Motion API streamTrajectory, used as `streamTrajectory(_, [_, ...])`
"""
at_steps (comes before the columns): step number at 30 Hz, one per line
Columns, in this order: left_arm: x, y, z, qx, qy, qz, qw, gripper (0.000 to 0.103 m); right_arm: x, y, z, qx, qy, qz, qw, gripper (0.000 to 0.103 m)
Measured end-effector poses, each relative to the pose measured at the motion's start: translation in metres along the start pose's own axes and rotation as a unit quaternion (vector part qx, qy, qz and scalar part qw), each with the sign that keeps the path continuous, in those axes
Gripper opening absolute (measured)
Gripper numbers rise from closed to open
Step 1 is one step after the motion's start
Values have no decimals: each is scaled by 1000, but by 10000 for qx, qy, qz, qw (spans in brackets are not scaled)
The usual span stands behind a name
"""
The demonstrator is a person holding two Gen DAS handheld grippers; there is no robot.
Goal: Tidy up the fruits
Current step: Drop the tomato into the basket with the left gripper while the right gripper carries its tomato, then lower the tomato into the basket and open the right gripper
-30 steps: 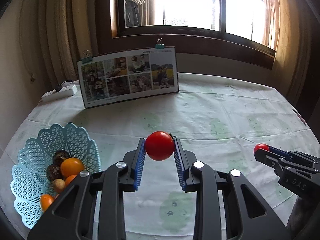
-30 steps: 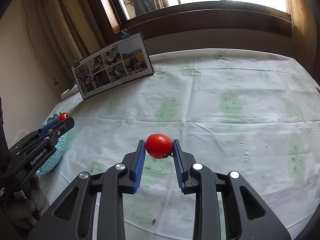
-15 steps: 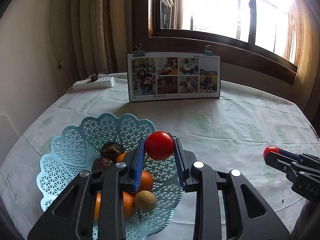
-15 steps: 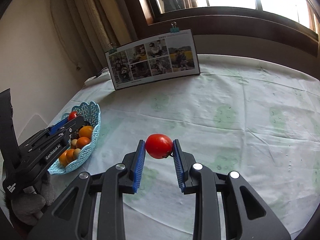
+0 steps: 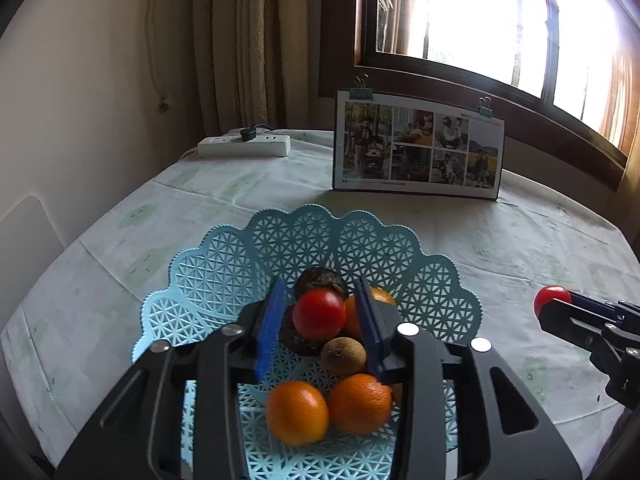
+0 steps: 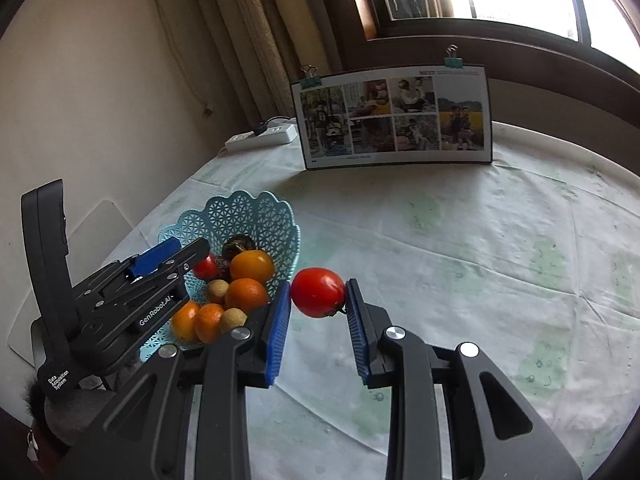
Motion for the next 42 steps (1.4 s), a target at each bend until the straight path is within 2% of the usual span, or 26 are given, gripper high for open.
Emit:
streamTrajectory(7, [-2,10,-34,326,219,128,9991,58,0,-12,-26,254,202,-126,9994,28])
streamTrajectory(9, [-3,12,-42,404,300,143,9986,65,-3,-15,-36,362,287,-183,9988,28])
streamTrajectory(13, [-5,15,-51,528,375,176,9977,72,-13,-19,-55,557,474,-316,9968,29])
streamTrajectory(15, [-6,17,-54,566,398,186,9974,82,-18,-23,-62,636,542,-408,9957,30])
streamTrajectory(20, [-9,19,-56,610,451,165,9970,91,-26,-29,-73,715,652,-545,9938,30])
streamTrajectory(21, [-10,19,-57,632,465,171,9968,93,-27,-29,-73,707,656,-563,9937,34])
streamTrajectory(22, [-10,20,-57,654,469,181,9966,93,-27,-30,-72,687,646,-562,9940,43])
streamTrajectory(24, [-11,22,-59,730,473,193,9960,96,-28,-29,-70,635,612,-525,9947,48])
streamTrajectory(30, [-12,29,-63,909,472,236,9945,98,-28,-26,-68,524,694,-436,9953,56])
streamTrajectory(32, [-13,31,-62,966,422,254,9941,98,-29,-23,-71,468,794,-367,9951,63])
streamTrajectory(33, [-13,33,-62,1005,391,264,9938,98,-30,-21,-72,407,845,-325,9951,71])
streamTrajectory(34, [-13,35,-61,1052,358,280,9934,99,-30,-20,-73,351,883,-284,9951,75])
streamTrajectory(42, [-18,49,-59,1420,185,372,9890,100,-33,-20,-68,164,1000,-299,9944,83])
Point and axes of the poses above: each gripper's, at about its wrist camera, not at the fingertips, and y roughly against the way its jaws point, z to its right, x to its top, the point moved 3 cm from there along -y, roughly the way its jaws point, and after that the axes turned 5 degrees about -y, right-handed, at the moved point
